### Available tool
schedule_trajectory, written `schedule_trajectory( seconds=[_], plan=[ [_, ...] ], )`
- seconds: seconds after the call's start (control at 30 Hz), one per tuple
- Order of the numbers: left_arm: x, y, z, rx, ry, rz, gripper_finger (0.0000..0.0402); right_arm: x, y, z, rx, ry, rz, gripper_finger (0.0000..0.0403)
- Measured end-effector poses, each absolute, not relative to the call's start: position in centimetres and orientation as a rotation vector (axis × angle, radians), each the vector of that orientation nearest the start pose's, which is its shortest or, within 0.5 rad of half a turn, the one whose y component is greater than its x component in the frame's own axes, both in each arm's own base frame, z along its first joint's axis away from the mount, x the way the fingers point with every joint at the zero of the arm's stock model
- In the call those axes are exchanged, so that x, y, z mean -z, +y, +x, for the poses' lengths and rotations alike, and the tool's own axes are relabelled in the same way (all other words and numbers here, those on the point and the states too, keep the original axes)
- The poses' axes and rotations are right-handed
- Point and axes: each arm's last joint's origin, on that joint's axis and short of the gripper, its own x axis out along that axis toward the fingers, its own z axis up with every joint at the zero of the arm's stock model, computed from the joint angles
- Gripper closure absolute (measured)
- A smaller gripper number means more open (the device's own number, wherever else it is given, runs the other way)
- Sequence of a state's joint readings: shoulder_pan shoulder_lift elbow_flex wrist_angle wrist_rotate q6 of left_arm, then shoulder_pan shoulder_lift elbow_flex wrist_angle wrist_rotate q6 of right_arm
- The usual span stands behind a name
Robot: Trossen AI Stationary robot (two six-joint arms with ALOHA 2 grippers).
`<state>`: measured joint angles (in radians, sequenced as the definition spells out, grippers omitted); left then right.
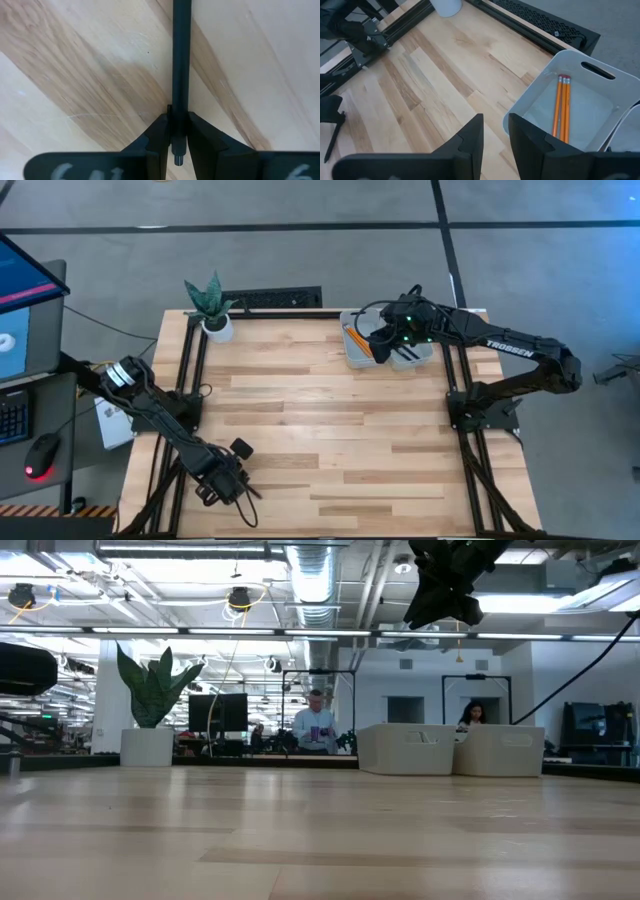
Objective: Sort pens & pencils
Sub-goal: Put the black pen into the right gray bin
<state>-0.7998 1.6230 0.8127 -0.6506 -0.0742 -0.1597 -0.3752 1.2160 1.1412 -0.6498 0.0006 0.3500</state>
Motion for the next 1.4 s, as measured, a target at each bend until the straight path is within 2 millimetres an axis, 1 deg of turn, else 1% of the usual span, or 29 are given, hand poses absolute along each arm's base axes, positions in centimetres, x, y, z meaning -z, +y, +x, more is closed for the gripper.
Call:
schedule_trajectory(
  seconds=[0.3, 0.47, 0.57, 0.7, 0.83, 1.0, 1.2, 1.4],
  plan=[
    [-14.0, -18.5, 18.5, 0.431, 1.354, 0.5, 0.0354, -32.8, -9.1, 23.2, 0.482, 0.649, 0.466, 0.029],
    [-14.4, -18.6, 19.1, 0.354, 1.297, 0.525, 0.0354, -32.8, -9.1, 23.2, 0.482, 0.649, 0.466, 0.029],
    [-14.7, -18.6, 19.4, 0.336, 1.282, 0.524, 0.0354, -32.8, -9.1, 23.2, 0.481, 0.649, 0.466, 0.029],
    [-14.9, -18.3, 19.7, 0.319, 1.286, 0.518, 0.0354, -32.8, -9.1, 23.2, 0.478, 0.65, 0.467, 0.029],
    [-15.2, -17.9, 19.9, 0.266, 1.296, 0.528, 0.0354, -32.8, -9.0, 23.3, 0.473, 0.651, 0.467, 0.029],
    [-15.8, -17.3, 20.4, 0.2, 1.306, 0.561, 0.0354, -32.8, -8.7, 23.4, 0.4, 0.655, 0.517, 0.029],
    [-16.4, -16.5, 21.3, 0.138, 1.3, 0.565, 0.0354, -32.9, -8.3, 23.5, 0.304, 0.656, 0.64, 0.029],
    [-17.1, -15.1, 22.5, 0.084, 1.298, 0.641, 0.0354, -33.0, -7.8, 23.5, 0.14, 0.674, 0.721, 0.029]
  ],
)
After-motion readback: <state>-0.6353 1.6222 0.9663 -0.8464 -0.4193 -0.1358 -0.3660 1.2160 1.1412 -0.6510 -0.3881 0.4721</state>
